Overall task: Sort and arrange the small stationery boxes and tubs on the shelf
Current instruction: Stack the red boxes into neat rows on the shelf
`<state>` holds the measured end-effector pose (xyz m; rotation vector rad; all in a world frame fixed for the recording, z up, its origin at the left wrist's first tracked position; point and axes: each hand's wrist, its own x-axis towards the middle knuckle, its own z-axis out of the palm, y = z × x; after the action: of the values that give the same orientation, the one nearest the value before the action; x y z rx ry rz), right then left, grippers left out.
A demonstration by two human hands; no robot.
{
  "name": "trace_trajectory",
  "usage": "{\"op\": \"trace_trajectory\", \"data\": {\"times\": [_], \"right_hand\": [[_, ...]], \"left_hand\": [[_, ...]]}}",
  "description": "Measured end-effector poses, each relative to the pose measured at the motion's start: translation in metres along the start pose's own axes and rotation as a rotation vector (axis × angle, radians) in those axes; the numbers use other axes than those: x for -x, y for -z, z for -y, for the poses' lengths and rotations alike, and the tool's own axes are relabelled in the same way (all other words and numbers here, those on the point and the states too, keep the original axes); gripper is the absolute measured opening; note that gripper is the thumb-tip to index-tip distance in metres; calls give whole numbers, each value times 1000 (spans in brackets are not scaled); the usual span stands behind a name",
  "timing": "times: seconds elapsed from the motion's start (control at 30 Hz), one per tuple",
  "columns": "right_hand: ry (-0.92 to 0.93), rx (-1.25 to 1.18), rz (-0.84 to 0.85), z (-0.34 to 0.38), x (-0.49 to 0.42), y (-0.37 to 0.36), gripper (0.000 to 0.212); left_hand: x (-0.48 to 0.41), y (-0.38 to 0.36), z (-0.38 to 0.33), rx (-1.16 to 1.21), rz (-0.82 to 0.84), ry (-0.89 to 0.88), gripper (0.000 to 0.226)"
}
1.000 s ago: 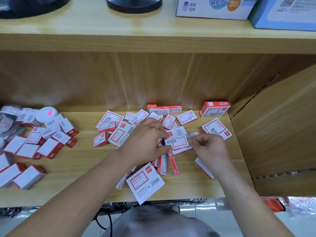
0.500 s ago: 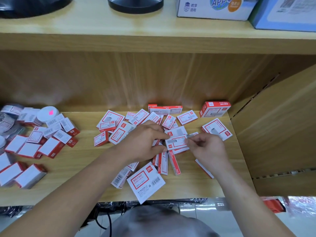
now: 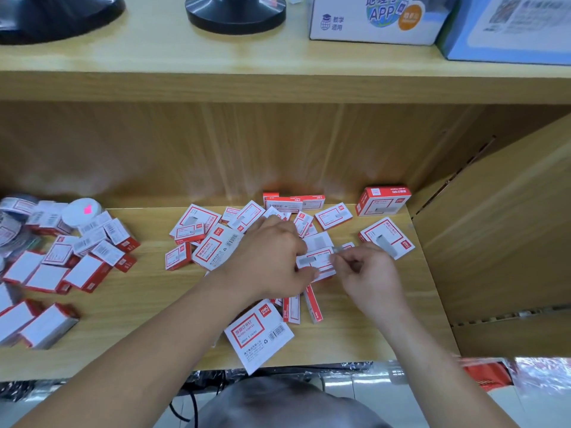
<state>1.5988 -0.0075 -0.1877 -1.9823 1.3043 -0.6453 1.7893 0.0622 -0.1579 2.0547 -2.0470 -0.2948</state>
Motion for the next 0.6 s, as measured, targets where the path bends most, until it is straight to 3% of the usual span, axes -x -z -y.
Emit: {"op": "trace_trajectory", "data": {"times": [0.07, 0.17, 0.27, 0.37, 0.5, 0.6], "right_hand": [[-8, -17, -6, 0, 2, 0, 15], [-49, -81, 49, -1, 1, 6, 21], [-158, -278, 53, 0, -2, 12, 15], [-270, -493, 35, 2, -4, 18, 24], [-196, -617, 87, 10, -7, 29, 32], [-166, -607, 143, 13, -9, 30, 31]], "left_hand": [[-6, -5, -19, -61, -41, 12, 60], [-11, -18, -35, -124, -30, 27, 48], [-13, -18, -31, -46, -1, 44, 44], [-9, -15, -25, 120, -30, 48, 45], [-3, -13, -18, 300, -53, 28, 53], [0, -12, -14, 307, -54, -4, 54]]}}
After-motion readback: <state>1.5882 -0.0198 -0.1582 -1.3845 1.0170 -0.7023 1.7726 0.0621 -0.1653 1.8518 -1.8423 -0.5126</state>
